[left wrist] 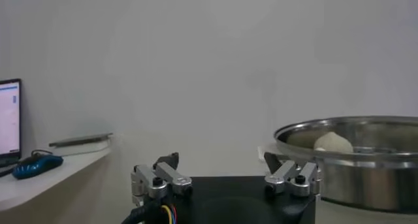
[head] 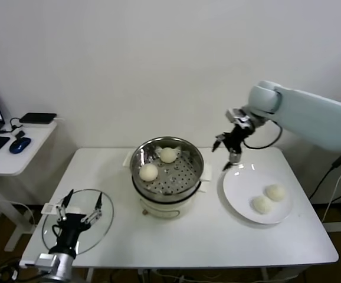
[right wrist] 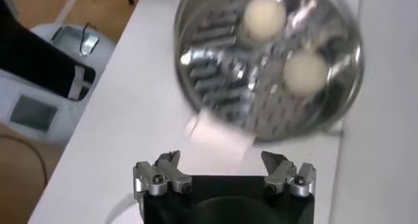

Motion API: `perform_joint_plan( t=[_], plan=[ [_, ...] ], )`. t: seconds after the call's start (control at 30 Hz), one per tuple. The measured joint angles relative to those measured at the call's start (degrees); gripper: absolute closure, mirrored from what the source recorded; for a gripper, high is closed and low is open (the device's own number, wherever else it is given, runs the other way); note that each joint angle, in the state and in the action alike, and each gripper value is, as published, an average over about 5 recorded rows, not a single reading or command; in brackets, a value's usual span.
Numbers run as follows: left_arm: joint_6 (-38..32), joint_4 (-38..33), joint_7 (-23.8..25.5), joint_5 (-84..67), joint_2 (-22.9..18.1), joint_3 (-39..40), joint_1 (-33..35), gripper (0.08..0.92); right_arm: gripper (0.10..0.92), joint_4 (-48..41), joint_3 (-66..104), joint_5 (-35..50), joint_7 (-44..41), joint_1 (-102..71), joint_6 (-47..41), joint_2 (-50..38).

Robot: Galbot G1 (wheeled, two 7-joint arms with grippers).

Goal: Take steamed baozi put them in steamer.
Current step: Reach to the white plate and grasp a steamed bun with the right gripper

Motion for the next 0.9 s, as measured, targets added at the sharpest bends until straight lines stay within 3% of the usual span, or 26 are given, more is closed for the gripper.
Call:
perform_joint_plan(
  t=[0.37,0.9],
  plan=[
    [-0.1,-0.2,0.2,0.2,-0.3,0.3,0.7,0.177,0.203,-0.6,9.3,-13.3,-0.9,-12.1,4.2,-9.4],
    [-0.2,0.0,0.3,0.3,-0.6,0.0,1.2,0.177,0.203,-6.9,19.1,-27.2,-0.2,-26.5,8.0,-8.4]
  ],
)
